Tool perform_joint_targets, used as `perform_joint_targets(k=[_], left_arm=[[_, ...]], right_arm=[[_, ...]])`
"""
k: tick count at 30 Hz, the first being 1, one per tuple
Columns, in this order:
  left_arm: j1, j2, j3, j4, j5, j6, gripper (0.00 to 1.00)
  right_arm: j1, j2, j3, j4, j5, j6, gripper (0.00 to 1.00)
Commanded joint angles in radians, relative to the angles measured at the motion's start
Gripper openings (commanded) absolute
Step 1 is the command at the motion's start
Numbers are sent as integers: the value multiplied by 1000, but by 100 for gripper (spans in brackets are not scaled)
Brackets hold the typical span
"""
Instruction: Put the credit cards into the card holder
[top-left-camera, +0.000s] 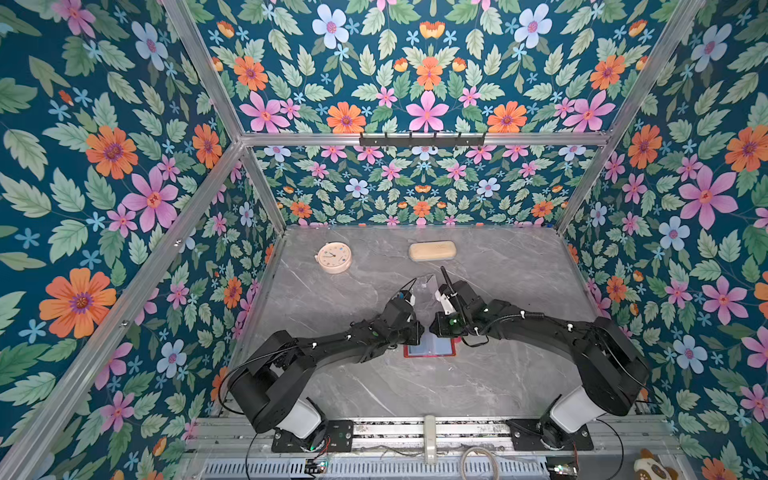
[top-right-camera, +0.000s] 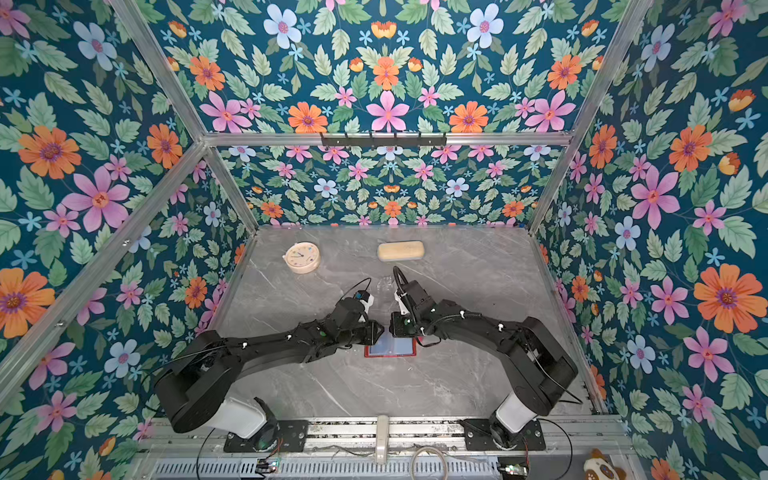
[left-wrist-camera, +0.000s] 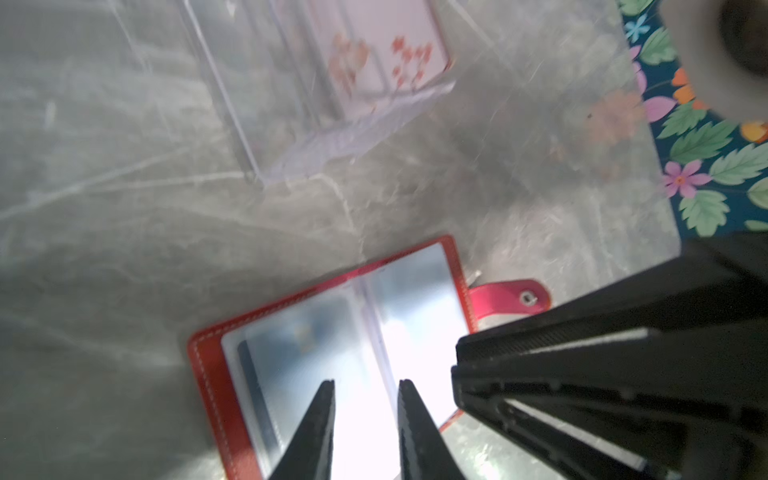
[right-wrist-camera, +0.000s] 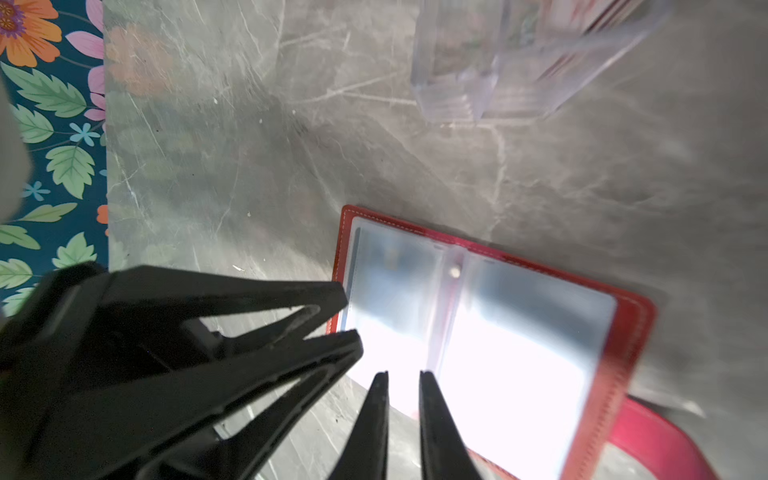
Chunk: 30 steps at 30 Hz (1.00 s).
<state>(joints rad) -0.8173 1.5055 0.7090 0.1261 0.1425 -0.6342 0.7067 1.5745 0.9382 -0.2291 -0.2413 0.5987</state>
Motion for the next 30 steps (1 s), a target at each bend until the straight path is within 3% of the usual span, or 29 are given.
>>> perform_joint_targets(k=[1, 15, 20, 30], left_arm=[[22, -2, 30, -41, -21, 32, 30], [224, 164, 259, -123, 124, 110, 41], [264, 245, 348, -140, 163, 128, 46], [290, 380, 469, -155, 208, 117, 46]], right_arm=[[-15, -25, 21, -89, 84, -33, 20], [-138, 68, 231, -231, 89, -163, 35], [-167, 171, 339, -267, 75, -199, 37], [-206, 318, 533, -340, 47, -246, 38]])
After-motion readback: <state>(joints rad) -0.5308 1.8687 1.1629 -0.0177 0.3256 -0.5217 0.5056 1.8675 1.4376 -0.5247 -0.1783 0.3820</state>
